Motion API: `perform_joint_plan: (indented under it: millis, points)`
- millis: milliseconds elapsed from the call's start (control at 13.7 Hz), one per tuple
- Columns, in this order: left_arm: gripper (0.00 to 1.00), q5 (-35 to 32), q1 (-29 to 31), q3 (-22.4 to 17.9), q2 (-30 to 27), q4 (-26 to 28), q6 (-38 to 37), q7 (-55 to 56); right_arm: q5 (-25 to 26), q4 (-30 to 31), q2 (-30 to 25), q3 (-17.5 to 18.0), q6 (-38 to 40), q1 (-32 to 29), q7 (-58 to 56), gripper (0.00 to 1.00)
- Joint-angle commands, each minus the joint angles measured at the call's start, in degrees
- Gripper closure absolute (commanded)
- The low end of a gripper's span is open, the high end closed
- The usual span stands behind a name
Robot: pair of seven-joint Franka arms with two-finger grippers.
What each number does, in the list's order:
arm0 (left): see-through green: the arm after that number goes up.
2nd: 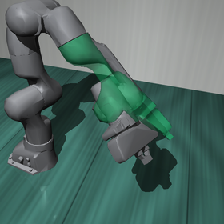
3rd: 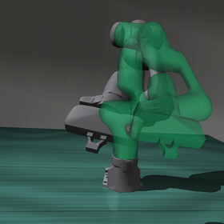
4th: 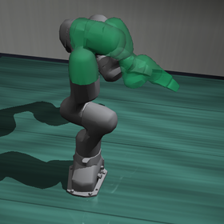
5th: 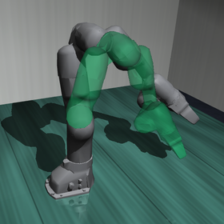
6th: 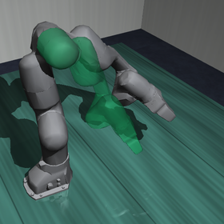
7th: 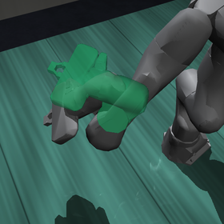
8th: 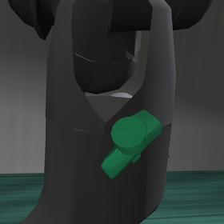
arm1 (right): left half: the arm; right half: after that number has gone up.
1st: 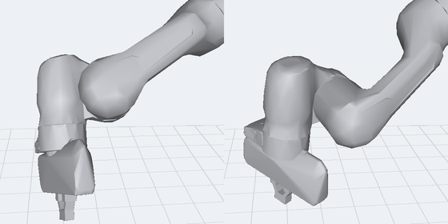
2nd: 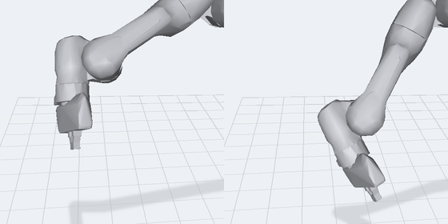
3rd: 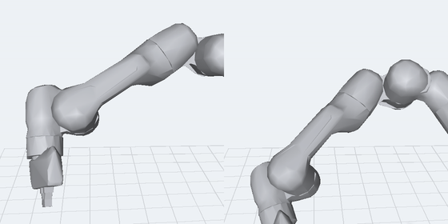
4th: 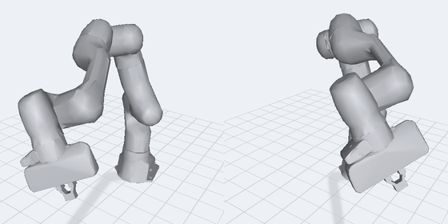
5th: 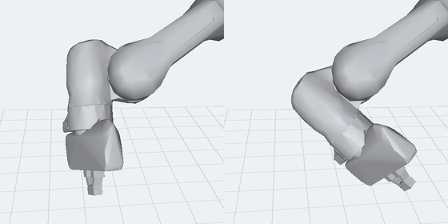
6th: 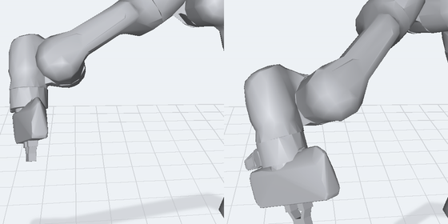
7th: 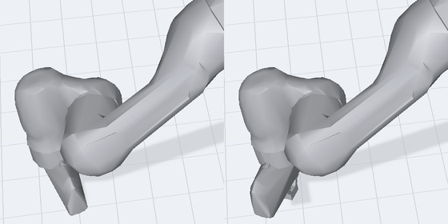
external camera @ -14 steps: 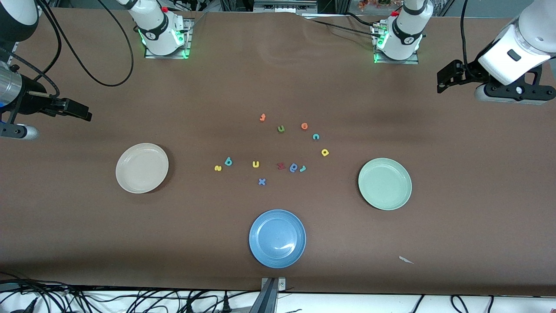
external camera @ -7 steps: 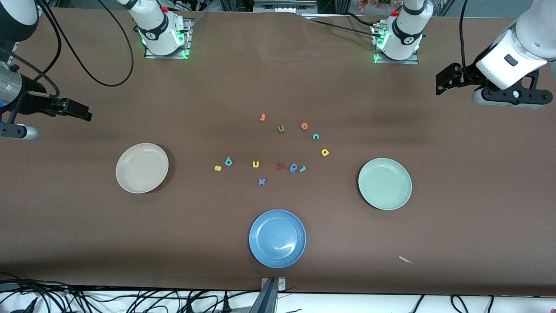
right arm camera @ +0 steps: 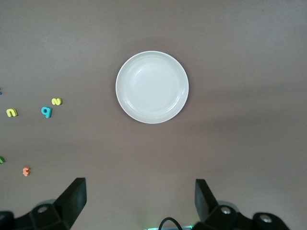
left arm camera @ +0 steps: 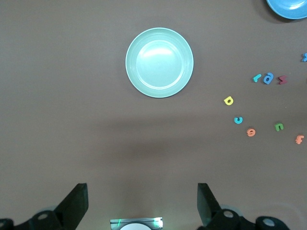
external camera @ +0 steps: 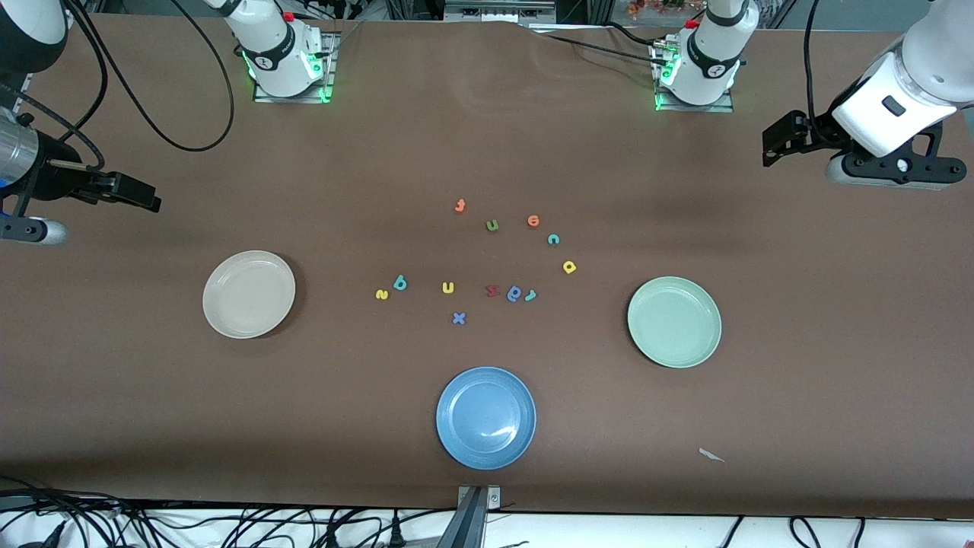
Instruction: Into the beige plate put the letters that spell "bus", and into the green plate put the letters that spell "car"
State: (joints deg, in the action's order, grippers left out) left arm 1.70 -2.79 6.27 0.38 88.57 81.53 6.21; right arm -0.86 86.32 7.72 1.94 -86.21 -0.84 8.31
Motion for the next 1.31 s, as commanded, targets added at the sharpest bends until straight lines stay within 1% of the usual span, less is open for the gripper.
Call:
perform_joint_plan:
  millis: [0, 874, 1238]
  points:
    - [0.0, -1.6, 0.0, 0.5, 0.7, -2.0, -2.5, -1.0, -1.0, 0.6, -0.6, -0.4, 0.3, 0.0, -0.8, 0.0]
    - [0.0, -1.6, -0.5, 0.7, 0.7, -2.3, -2.6, -1.0, -1.0, 0.6, -0.6, -0.4, 0.3, 0.0, -0.8, 0.0]
    - [0.0, -1.5, 0.3, 0.2, 0.5, -2.3, -2.6, -1.1, -1.0, 0.6, -0.6, -0.4, 0.3, 0.0, -0.8, 0.0]
